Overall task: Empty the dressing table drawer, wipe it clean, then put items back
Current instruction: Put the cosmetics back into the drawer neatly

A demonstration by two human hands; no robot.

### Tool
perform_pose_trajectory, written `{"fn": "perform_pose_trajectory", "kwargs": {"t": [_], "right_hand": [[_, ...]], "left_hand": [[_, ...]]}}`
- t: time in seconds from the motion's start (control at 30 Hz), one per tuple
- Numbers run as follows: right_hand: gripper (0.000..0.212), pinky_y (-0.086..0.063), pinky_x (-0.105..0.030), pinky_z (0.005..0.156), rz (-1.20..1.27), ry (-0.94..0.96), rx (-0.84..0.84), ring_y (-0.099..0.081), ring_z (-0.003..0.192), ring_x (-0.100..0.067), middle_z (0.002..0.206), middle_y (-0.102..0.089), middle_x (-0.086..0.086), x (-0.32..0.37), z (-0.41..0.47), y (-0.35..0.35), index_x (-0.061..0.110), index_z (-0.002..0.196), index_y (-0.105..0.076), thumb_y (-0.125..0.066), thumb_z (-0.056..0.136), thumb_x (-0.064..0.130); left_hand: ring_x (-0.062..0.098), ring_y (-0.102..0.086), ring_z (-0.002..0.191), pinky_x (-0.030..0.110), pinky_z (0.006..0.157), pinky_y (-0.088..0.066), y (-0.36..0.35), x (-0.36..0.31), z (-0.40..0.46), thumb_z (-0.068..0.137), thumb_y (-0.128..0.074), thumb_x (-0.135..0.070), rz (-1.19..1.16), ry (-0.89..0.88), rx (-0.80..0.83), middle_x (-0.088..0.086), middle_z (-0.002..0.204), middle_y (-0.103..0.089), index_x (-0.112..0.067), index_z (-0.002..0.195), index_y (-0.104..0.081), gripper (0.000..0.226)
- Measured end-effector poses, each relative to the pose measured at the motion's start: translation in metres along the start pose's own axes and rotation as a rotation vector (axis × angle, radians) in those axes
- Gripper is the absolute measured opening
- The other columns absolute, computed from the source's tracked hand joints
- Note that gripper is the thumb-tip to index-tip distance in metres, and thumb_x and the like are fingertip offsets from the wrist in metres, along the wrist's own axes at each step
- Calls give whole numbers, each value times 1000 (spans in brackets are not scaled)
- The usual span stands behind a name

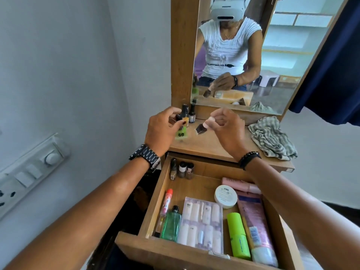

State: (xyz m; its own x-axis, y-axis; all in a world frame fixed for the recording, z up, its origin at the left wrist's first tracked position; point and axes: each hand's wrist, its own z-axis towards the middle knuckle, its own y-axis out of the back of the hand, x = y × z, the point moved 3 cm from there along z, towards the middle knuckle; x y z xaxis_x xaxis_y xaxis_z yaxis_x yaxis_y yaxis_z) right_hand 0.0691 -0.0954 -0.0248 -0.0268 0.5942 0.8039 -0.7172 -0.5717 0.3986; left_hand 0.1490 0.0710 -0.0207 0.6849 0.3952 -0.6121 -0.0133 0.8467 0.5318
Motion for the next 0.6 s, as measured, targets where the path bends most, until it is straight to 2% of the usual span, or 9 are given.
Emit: {"fn": "perform_pose_trajectory", "kwargs": {"t": [0.1,0.2,0.27,0.33,0.4,0.5,0.6], "right_hand": [[14,-56,-24,72,39,0,68,-68,80,-9,85,-71,3,2,-27,12,21,90,-64,-73,80,18],[16,-54,-15,67,1,-3,145,-67,75,-4,81,-70,9,-2,-57,13,29,79,-61,-73,80,19],[13,-50,-8,63,-30,-33,192,-65,70,-2,77,-69,9,-10,-75,7,24,79,-62,-73,80,17],[8,-51,-12,65,-54,-50,257,-64,70,-6,77,-70,4,-21,-90,-3,18,83,-66,-73,80,15],[8,-52,-15,67,-106,-44,321,-64,71,-8,79,-70,2,-31,-99,-14,15,86,-68,-72,80,14],[8,-56,-23,71,-192,-15,377,-66,72,-11,81,-71,0,-42,-102,-32,12,88,-69,-69,81,9],[10,-56,-29,72,-265,21,408,-67,75,-15,83,-71,-2,-46,-102,-48,14,87,-67,-65,81,7]], "left_hand": [[4,-62,77,7,66,-50,13,-3,-24,78,-72,-23,-98,4,87,-3,91,-69,-16,101,-68,24],[2,-61,73,10,65,-49,12,3,-51,76,-74,-22,-106,27,253,-4,87,-68,-15,97,-69,23],[-3,-57,70,10,64,-45,6,10,-65,76,-74,-20,-57,63,350,-6,85,-66,-16,96,-68,22],[-3,-56,70,10,64,-43,-1,18,-77,76,-74,-18,-9,80,418,-6,84,-66,-18,93,-68,18],[0,-56,69,12,62,-42,-8,26,-84,76,-74,-18,45,70,454,-5,81,-66,-19,90,-67,15],[1,-45,62,16,55,-33,-14,33,-89,77,-73,-22,203,45,451,-8,75,-57,-18,93,-68,17],[9,-47,71,22,60,-37,-18,40,-91,80,-71,-21,322,12,452,-1,87,-61,-16,98,-67,19]]}}
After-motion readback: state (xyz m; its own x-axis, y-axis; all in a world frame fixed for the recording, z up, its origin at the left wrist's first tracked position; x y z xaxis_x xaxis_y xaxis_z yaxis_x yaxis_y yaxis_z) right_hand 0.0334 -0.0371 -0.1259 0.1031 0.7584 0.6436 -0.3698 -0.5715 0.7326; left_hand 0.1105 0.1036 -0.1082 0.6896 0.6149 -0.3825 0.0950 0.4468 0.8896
